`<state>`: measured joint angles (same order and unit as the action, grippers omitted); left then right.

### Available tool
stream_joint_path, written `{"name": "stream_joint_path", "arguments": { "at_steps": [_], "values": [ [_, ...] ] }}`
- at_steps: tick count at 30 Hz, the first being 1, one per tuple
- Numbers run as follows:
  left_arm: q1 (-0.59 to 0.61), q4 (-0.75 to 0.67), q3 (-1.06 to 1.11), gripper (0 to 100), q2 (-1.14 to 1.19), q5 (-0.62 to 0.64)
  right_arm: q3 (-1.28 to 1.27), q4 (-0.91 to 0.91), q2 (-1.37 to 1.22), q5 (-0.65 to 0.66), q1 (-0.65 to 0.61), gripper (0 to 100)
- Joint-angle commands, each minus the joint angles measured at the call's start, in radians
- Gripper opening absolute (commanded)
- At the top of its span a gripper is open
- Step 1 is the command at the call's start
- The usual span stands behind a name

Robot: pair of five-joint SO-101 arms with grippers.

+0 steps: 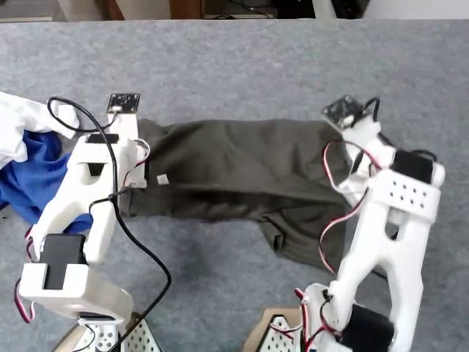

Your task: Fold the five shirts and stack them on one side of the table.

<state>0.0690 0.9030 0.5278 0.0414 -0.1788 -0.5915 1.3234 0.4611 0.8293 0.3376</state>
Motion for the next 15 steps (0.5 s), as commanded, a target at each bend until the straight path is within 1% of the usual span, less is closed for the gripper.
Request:
{"name": "stream_joint_path", "arguments": {
  "at_steps": [1,7,11,15],
  "values": [
    [0.035,-0.035,-0.002,2,-0.044,-0.011,-0.088,-0.029,0.096,0.031,0.027,0.4],
    [0.037,-0.032,0.032,2,-0.051,-0.018,-0.228,-0.097,0.206,0.041,0.054,0.4],
    [0.02,-0.037,0.089,2,-0.048,-0.02,-0.248,-0.103,0.211,0.064,0.104,0.4],
    [0.012,-0.038,0.11,2,-0.051,-0.048,-0.248,-0.104,0.211,0.083,0.145,0.4]
  ]
}}
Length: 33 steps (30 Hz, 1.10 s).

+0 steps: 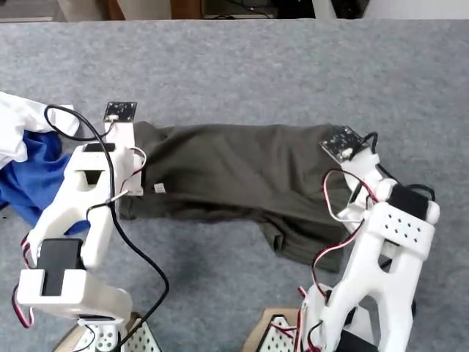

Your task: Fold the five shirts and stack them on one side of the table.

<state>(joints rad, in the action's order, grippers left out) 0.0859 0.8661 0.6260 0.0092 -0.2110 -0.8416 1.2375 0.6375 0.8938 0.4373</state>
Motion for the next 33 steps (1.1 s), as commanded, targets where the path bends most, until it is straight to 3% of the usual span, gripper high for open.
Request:
{"name": "stream_joint_path", "arguments": {
  "at_steps": [1,16,33],
  "values": [
    [-0.005,-0.002,0.012,2,-0.019,-0.018,0.002,-0.018,0.035,0.025,0.047,0.4],
    [-0.104,0.074,0.021,2,-0.019,-0.021,-0.056,-0.104,0.035,0.009,0.065,0.4],
    [-0.026,0.046,-0.006,2,-0.015,-0.063,-0.097,-0.078,0.042,0.146,0.127,0.5]
  ]
}}
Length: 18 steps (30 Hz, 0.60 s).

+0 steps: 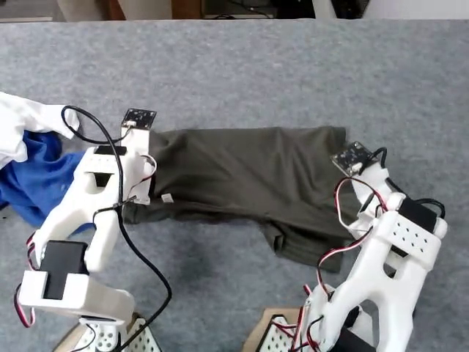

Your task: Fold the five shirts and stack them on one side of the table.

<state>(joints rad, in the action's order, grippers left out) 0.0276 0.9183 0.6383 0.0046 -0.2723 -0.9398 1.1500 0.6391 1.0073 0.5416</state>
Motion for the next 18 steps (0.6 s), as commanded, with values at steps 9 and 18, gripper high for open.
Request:
{"name": "stream_joint_path", "arguments": {
  "at_steps": [9,18],
  "values": [
    [0.095,0.097,-0.068,20,-0.016,-0.008,0.027,0.057,0.065,0.124,0.024,15.4],
    [0.222,0.238,-0.387,20,-0.007,0.014,0.157,0.144,0.145,0.112,-0.042,16.4]
  ]
}}
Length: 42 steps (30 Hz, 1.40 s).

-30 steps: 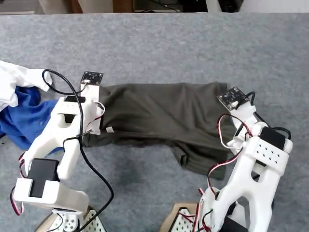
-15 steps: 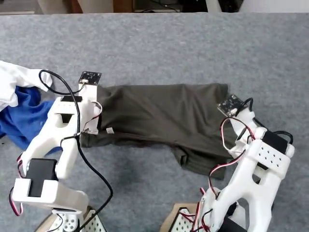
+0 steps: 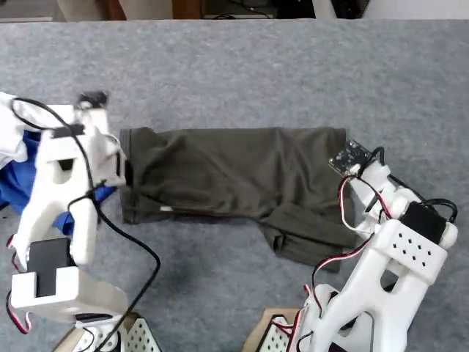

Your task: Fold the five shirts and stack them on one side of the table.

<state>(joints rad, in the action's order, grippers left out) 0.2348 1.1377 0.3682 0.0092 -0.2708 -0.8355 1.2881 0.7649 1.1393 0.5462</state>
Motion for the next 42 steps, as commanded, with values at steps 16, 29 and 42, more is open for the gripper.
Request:
{"name": "stream_joint_path", "arguments": {
  "at_steps": [16,29,42],
  "values": [
    [-0.169,-0.287,-0.114,2,0.015,0.365,0.058,-0.408,-0.556,-0.47,-0.467,0.9],
    [-0.152,-0.184,-0.281,2,0.358,0.365,-0.031,-0.311,-0.427,-0.436,-0.489,0.8],
    [-0.071,-0.118,-0.4,2,0.432,0.365,-0.305,-0.218,-0.154,-0.304,-0.489,0.5]
  ]
}}
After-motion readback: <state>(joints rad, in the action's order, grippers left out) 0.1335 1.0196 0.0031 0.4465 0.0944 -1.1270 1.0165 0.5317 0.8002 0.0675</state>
